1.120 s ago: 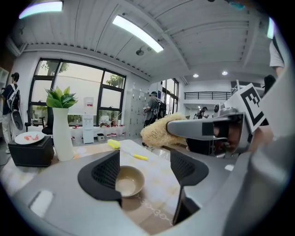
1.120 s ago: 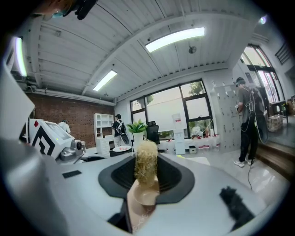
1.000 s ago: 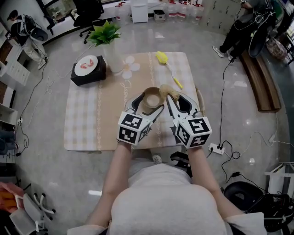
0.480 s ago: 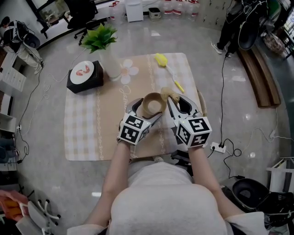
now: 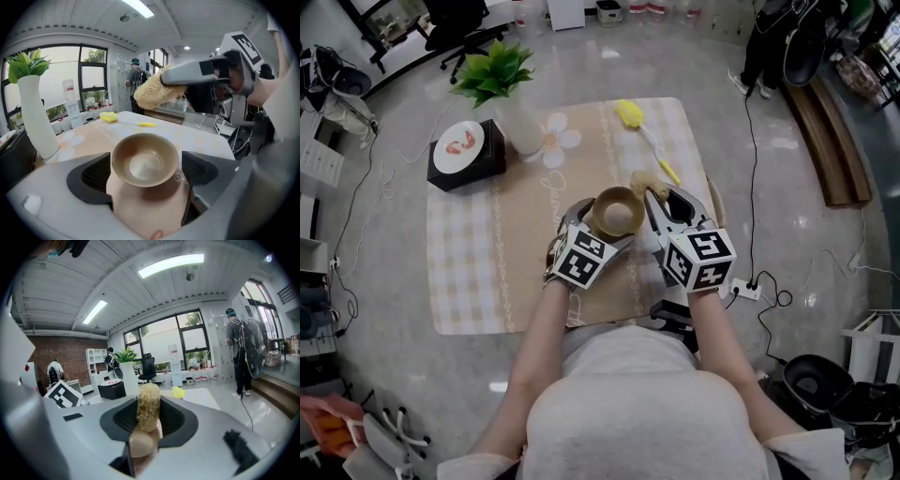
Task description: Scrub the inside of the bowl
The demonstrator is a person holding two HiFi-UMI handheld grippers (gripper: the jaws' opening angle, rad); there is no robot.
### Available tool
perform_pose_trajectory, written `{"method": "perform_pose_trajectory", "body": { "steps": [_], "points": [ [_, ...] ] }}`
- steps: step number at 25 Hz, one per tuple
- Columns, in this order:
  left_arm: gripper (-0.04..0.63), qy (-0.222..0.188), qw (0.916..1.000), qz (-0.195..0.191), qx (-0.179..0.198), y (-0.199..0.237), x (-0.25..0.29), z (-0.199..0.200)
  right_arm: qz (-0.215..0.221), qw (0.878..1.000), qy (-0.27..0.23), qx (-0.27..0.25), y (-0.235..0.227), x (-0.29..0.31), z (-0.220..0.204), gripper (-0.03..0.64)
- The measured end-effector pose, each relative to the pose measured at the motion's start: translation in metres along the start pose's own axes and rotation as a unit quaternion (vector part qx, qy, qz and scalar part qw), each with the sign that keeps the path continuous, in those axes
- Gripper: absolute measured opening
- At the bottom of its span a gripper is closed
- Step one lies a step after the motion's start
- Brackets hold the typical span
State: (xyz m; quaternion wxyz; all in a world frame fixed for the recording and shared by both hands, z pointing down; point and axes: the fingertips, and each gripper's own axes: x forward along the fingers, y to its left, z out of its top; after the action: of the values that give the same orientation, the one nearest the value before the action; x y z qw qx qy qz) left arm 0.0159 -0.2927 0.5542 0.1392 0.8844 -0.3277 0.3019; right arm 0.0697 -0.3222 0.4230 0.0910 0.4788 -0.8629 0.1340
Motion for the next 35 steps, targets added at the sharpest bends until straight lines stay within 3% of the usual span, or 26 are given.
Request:
{"method": "perform_pose_trajectory", "body": {
  "steps": [9, 13, 17, 20, 35],
  "points": [
    [0.469, 0.015, 0.9998, 0.008, 0.007, 0.004, 0.006, -0.008, 0.002, 1.000, 0.013, 0.003, 0.001, 0.006, -0.006, 0.103],
    [0.466, 0.014, 0.9998, 0.008, 0.009, 0.003, 0.005, -0.007, 0.059, 0.997, 0.043, -0.017, 0.015, 0.011, -0.011, 0.103],
    [0.465, 0.012, 0.9999, 0.007, 0.009, 0.004, 0.006, -0.007, 0.150, 0.979, 0.114, -0.072, 0.044, 0.024, -0.024, 0.103],
    [0.465, 0.012, 0.9999, 0.005, 0.009, 0.003, 0.006, -0.007, 0.184, 0.965, 0.153, -0.109, 0.058, 0.036, -0.033, 0.103],
    [0.465, 0.011, 0.9999, 0.002, 0.001, 0.005, 0.006, -0.007, 0.220, 0.928, 0.264, -0.143, 0.056, 0.091, -0.055, 0.103]
  ]
}}
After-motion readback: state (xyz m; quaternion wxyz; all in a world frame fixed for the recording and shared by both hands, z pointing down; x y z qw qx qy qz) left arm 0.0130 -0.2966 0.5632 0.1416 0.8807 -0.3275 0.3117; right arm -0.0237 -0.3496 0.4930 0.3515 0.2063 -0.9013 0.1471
